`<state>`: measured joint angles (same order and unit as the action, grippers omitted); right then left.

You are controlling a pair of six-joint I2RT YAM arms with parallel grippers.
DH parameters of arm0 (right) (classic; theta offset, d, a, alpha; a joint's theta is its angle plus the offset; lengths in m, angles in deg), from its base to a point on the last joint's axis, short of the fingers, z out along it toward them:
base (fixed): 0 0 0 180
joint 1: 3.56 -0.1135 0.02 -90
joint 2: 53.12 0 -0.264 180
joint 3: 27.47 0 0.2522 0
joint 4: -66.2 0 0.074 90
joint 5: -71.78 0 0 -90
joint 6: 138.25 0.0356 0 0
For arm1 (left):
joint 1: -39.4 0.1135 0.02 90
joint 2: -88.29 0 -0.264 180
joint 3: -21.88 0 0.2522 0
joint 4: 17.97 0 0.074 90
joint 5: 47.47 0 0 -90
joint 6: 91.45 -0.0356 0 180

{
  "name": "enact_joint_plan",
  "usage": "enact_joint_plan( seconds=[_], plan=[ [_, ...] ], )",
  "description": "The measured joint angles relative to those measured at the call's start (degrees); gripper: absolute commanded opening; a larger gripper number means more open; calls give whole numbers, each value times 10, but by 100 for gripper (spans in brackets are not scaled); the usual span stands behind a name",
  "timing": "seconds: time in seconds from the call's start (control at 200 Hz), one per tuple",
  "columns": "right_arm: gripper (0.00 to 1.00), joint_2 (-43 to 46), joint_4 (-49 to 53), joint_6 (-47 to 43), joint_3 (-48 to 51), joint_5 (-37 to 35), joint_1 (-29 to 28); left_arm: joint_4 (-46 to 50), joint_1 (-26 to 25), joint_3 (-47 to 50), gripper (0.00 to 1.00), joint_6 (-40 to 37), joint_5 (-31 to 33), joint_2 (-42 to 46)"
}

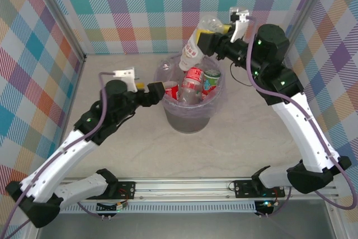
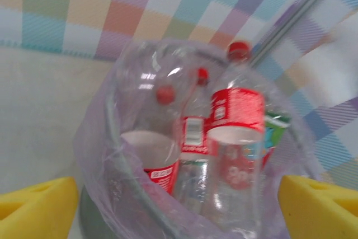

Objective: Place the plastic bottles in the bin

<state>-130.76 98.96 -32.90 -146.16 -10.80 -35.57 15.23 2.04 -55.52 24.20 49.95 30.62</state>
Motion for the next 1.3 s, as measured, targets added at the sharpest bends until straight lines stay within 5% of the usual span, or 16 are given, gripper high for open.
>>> enact_joint_plan(
  seconds=[0.46,0.785,1.3],
  plan=[
    [64,-269,134,-47,-307,17,16,-3,0,6,86,50,17,-79],
    [64,-319,225,-76,-302,17,16,-17,0,7,83,50,17,-113],
    [65,-297,137,-103,-102,4,-3,-48,1,8,82,50,15,-136]
  ],
)
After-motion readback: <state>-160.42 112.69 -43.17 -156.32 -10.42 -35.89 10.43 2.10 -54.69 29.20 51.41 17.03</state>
